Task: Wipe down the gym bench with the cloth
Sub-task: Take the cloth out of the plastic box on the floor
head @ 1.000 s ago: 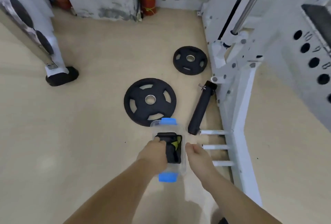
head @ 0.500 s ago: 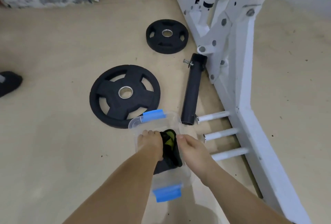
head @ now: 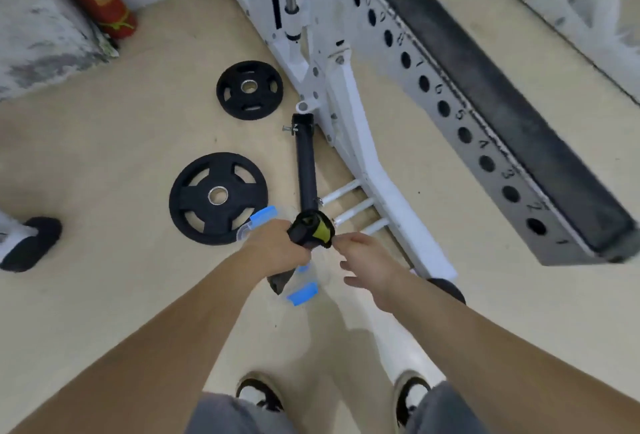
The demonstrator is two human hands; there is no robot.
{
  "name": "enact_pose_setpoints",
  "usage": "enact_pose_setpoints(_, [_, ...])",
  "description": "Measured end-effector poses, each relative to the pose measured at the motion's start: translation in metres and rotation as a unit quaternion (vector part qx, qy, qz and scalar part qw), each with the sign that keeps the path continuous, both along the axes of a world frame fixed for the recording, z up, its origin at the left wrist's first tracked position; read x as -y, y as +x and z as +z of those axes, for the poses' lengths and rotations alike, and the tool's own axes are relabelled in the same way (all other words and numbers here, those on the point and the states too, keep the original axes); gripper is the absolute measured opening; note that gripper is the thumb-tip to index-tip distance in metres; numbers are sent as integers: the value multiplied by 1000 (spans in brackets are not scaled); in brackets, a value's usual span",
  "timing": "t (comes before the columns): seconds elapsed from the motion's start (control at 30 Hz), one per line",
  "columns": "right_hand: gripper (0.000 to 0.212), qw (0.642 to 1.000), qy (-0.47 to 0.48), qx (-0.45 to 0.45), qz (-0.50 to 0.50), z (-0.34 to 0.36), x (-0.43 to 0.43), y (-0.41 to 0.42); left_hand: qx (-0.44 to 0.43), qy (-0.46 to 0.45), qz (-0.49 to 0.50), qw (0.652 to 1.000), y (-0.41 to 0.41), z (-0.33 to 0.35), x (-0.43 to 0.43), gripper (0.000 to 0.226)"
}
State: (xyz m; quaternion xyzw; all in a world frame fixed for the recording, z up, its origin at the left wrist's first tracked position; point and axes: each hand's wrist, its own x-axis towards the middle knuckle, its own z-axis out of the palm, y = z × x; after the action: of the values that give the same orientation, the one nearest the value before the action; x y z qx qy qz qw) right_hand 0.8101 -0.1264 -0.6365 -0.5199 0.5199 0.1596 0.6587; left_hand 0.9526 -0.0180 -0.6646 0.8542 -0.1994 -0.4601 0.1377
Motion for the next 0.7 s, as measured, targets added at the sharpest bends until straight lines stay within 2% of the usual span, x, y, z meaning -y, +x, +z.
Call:
enact_pose_setpoints(0.13, [30,996,16,-30,-82,132,7,-73,-107,-89,16,990,-84,175,22,26])
enact_pose_setpoints(0.2, [37,987,29,-46,-151,193,10,-122,-157,-110,17,981,-137,250,34,18])
enact_pose_setpoints(0.33, [38,944,84,-2,-320,298,14,-256,-229,-112,-29,966,-264,368,54,27])
enact_pose_setpoints(0.5, [38,882,60,86,-460,398,15,-452,-271,-114,-168,941,-433,456,94,36])
enact_pose_setpoints(0.57, [37,856,16,96,-507,424,17,-534,-281,-118,-229,924,-507,480,111,34])
enact_pose_setpoints(0.7, [39,784,-72,81,-611,467,11,-683,-312,-117,-318,887,-650,512,136,21])
